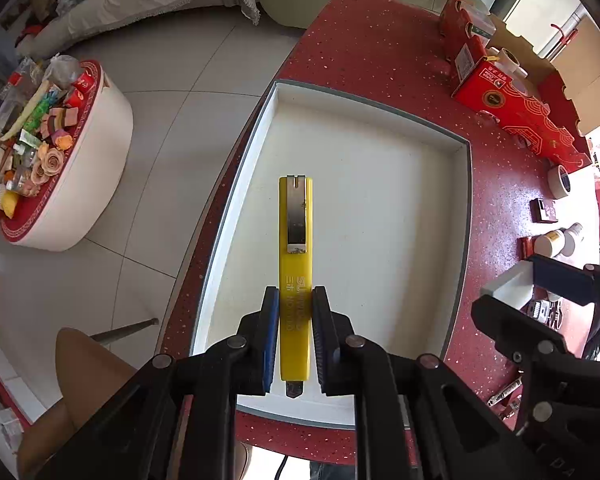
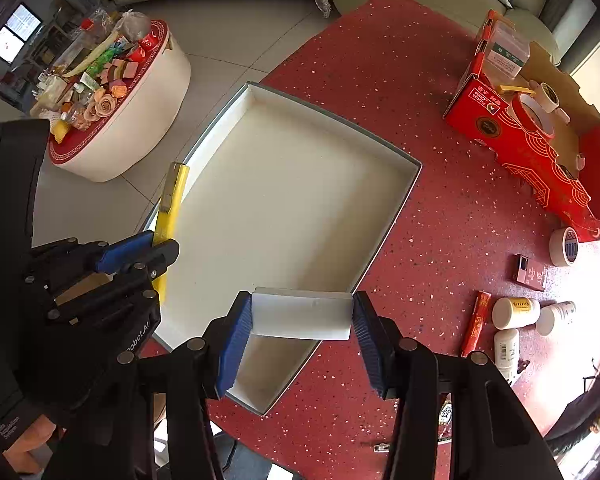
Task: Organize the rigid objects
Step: 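Carry the yellow knife in left gripper and eraser in right gripper over the white tray, then open left gripper to drop the knife while right gripper releases the eraser into the tray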
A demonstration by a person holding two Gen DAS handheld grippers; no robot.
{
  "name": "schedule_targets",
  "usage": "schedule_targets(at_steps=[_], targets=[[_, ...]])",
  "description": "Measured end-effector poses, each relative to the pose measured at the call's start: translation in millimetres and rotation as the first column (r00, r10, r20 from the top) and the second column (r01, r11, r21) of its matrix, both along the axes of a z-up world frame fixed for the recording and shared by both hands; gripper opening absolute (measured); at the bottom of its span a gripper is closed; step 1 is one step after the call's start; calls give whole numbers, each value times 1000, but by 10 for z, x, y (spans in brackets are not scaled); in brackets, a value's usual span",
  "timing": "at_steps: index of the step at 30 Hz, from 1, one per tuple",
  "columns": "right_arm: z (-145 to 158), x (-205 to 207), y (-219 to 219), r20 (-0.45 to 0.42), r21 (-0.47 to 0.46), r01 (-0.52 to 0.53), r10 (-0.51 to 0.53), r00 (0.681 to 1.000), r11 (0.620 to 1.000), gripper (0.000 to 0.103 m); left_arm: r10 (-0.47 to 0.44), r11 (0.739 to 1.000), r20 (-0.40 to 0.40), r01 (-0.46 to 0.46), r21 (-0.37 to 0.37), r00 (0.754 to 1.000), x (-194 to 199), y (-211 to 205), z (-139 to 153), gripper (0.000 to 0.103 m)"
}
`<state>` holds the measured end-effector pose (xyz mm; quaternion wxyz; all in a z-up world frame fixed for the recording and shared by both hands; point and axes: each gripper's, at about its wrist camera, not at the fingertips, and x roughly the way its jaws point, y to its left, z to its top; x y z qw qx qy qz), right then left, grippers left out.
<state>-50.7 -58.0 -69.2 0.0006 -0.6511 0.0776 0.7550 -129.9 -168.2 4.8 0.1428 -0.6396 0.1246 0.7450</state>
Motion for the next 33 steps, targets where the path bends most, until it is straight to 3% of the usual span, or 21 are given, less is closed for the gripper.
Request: schedule_targets(at_steps=[10, 33], targets=[[-143, -79, 213, 46, -27, 74, -73, 996, 997, 52, -19, 1000, 35, 19, -6, 999, -66, 140, -121, 17], [-328, -516, 292, 70, -24, 70, -68, 995, 997, 52, 19, 1000, 51, -18, -22, 999, -375, 256, -305, 17]])
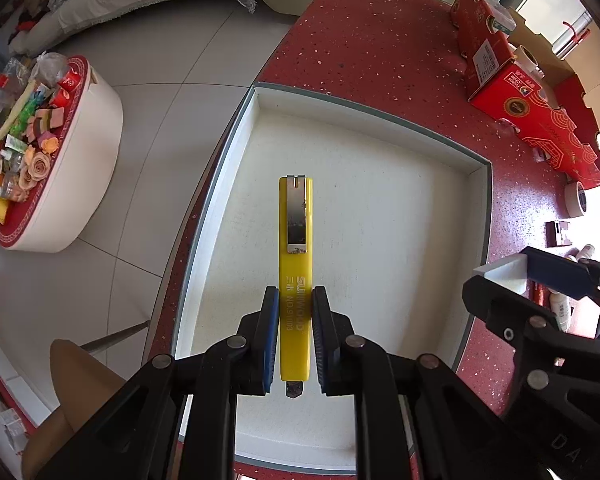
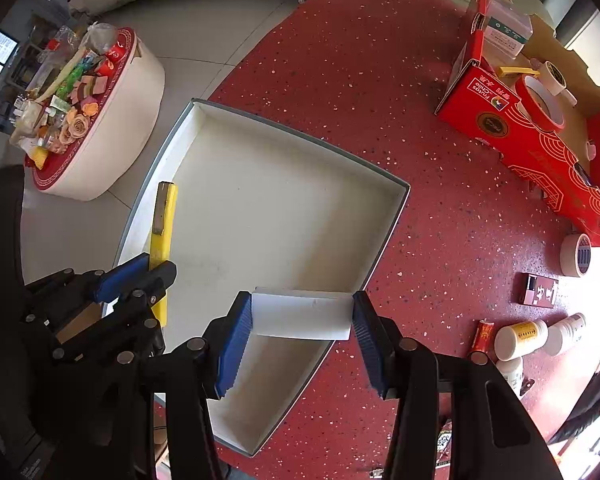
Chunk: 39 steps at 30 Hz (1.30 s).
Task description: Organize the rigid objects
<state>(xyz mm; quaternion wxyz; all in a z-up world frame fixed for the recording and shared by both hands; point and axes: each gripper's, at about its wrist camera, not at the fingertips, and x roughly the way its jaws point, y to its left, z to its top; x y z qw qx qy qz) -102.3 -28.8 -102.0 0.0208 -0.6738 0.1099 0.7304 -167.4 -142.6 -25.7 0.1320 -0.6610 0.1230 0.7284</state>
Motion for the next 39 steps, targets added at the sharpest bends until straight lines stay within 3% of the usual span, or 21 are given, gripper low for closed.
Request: schedule_targets(at_steps=[19, 20, 21, 22, 23, 24, 26, 27, 32, 39], targets=[[-334, -345, -102, 32, -1, -9, 9, 999, 1000, 52, -15, 1000, 26, 15, -2, 1000, -92, 86, -250, 18], [-342, -359, -109, 29, -5, -12, 12, 1000, 1000, 52, -20, 1000, 29, 20, -2, 999, -84, 107, -259, 21], [-350, -369, -116, 28, -9, -15, 15, 999, 1000, 54, -23, 1000, 29, 23, -4, 999, -74, 116, -265, 37], [-354, -375, -119, 30, -6, -14, 14, 999, 1000, 64, -25, 1000, 28, 25, -11, 999, -65, 130, -272, 65], [-351, -374, -114, 30, 4, -8, 8, 1000, 1000, 74, -24, 1000, 30, 24, -13, 999, -53, 131, -273, 78], [-324, -361, -98, 20, 19, 5, -5, 1000, 1000, 90, -19, 1000, 17, 19, -6, 1000, -39, 128, -253, 88], [-236, -315, -54, -20, 40, 31, -30, 999, 999, 91, -9, 1000, -13, 9, -2, 1000, -6, 110, -202, 91], [-200, -293, -33, -27, 47, 39, -38, 999, 998, 91, 0, 1000, -18, 0, -1, 1000, -7, 84, -192, 103], [-53, -5, 97, -26, 66, 94, -92, 995, 993, 91, 25, 1000, 2, -25, 0, 1000, 63, 22, -221, 103], [-9, 970, 437, 33, 8, 274, -274, 961, 962, 91, -59, 997, 71, 56, 44, 996, 489, 165, -243, 103]])
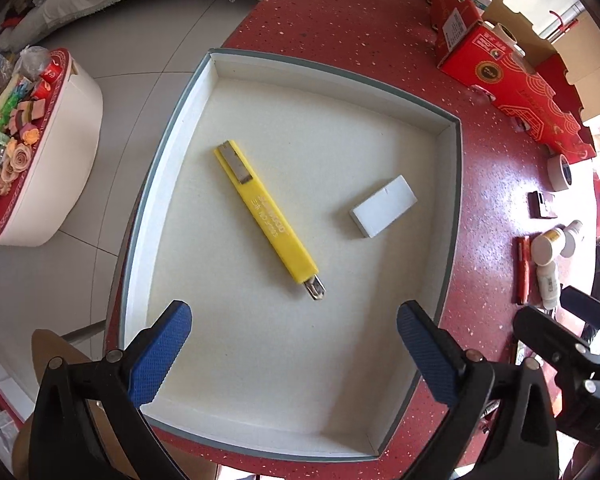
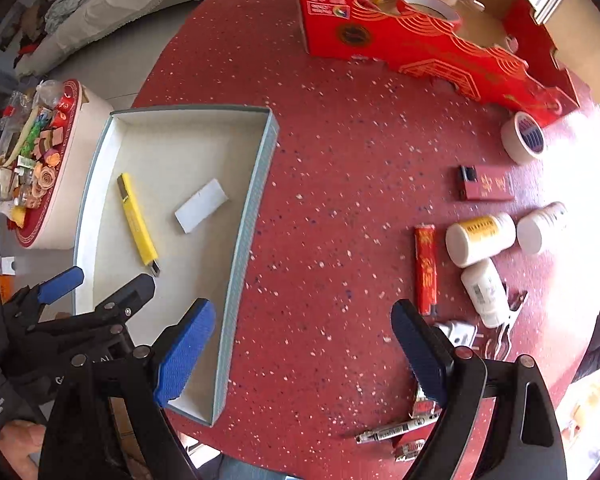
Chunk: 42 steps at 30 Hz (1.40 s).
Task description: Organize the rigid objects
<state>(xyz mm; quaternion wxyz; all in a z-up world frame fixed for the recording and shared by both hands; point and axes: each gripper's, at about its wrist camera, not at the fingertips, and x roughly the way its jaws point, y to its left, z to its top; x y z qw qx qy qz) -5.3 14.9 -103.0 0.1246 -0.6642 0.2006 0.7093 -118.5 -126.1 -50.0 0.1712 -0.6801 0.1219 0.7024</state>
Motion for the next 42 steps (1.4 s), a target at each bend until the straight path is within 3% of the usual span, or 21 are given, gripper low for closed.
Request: schedule_targets(at_steps=[7, 13, 16, 24, 29, 32, 37, 42], targets=[[-192, 1265, 374, 129, -1, 186, -184, 974, 983, 91, -217, 976, 71, 214, 52, 974, 697, 578, 70, 103], [-413, 2131, 773, 238, -16, 432, -416, 878, 902, 91, -385, 923, 123, 382, 49, 915, 1107, 1202, 28, 103], [-487, 2397, 833, 259, -42, 496, -470, 844, 867, 91, -430, 902, 154, 429, 39, 890, 1288, 1521, -96, 103], [-549, 2686, 743, 281, -66, 479, -445, 850, 875, 91, -473, 877, 170, 481, -1, 864, 1568, 2366, -497, 103], [-528, 2836, 740, 268, -59, 458, -428, 863, 887, 91, -498, 852, 160, 515, -91, 852, 1613, 2521, -741, 103], [-548, 2926, 817, 256, -65, 460, -430, 866, 886, 91, -483, 854, 129, 498, -152, 866, 1477, 2376, -798, 103], [-567, 2966, 1001, 239, -70, 497, -469, 850, 865, 91, -387, 904, 141, 405, -139, 911, 1146, 2173, -857, 103], [-619, 2952, 1205, 240, -77, 528, -498, 833, 846, 91, -446, 878, 98, 456, -142, 890, 1213, 2418, -817, 103]])
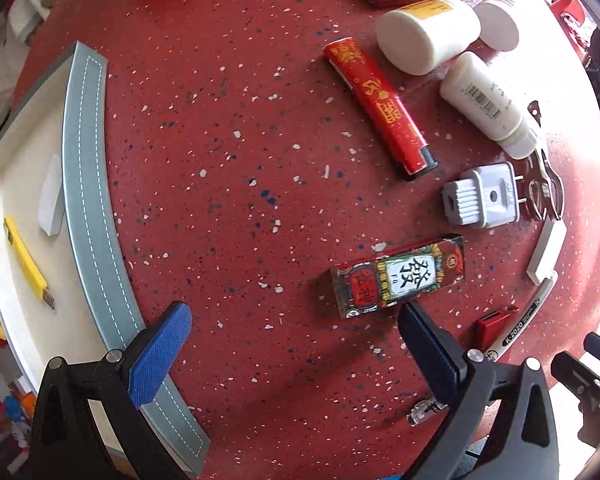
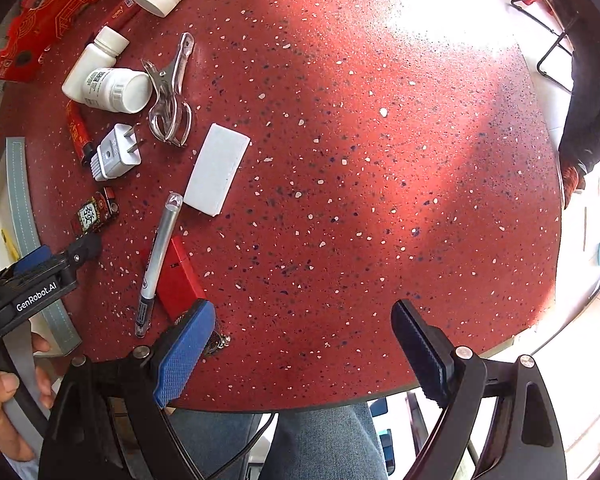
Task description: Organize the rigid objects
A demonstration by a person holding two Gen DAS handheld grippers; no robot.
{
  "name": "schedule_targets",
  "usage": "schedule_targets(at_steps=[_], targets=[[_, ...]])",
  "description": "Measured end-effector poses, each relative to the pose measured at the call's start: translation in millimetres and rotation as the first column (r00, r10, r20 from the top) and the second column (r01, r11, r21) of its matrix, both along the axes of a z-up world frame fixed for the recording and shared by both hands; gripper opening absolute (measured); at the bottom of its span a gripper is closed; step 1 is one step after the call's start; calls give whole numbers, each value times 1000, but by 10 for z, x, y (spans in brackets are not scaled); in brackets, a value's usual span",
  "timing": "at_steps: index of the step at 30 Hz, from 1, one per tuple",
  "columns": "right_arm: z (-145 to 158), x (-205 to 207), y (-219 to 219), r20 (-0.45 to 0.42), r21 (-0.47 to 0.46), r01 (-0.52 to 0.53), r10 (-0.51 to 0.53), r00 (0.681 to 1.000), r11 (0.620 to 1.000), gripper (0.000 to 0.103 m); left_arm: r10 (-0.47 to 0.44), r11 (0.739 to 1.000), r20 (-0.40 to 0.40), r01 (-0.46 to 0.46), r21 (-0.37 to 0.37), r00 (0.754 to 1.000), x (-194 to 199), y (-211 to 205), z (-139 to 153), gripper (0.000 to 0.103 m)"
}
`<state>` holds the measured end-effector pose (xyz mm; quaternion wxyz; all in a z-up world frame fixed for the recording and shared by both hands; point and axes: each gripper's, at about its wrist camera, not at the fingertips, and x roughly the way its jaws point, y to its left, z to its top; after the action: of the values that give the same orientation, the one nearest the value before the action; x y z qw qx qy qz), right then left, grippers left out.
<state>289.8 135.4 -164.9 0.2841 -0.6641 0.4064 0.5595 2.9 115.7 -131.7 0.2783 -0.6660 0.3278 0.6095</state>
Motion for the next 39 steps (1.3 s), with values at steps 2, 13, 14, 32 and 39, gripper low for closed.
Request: schedule_targets(at_steps=[2, 13, 14, 32, 39], targets=[[7, 2, 33, 0, 6, -14, 14, 1000, 1000, 91, 5, 1000, 2, -5, 31, 1000, 67, 140, 44, 103], [222, -451, 131, 23, 187, -300, 301, 953, 935, 91, 149, 989, 17, -149, 20, 989, 117, 537, -184, 103], [219, -497, 144, 46, 214, -352, 351, 935, 911, 91, 155, 988, 16, -155, 23, 988, 109, 536, -184, 103], [384, -1624, 645, -81, 338, -463, 515, 853, 819, 91, 263, 964, -14, -263, 36, 965, 321, 132, -118, 103], [328, -2084, 807, -70, 399, -572, 646, 760, 716, 91, 326, 945, -4, -326, 41, 945, 416, 213, -145, 103]])
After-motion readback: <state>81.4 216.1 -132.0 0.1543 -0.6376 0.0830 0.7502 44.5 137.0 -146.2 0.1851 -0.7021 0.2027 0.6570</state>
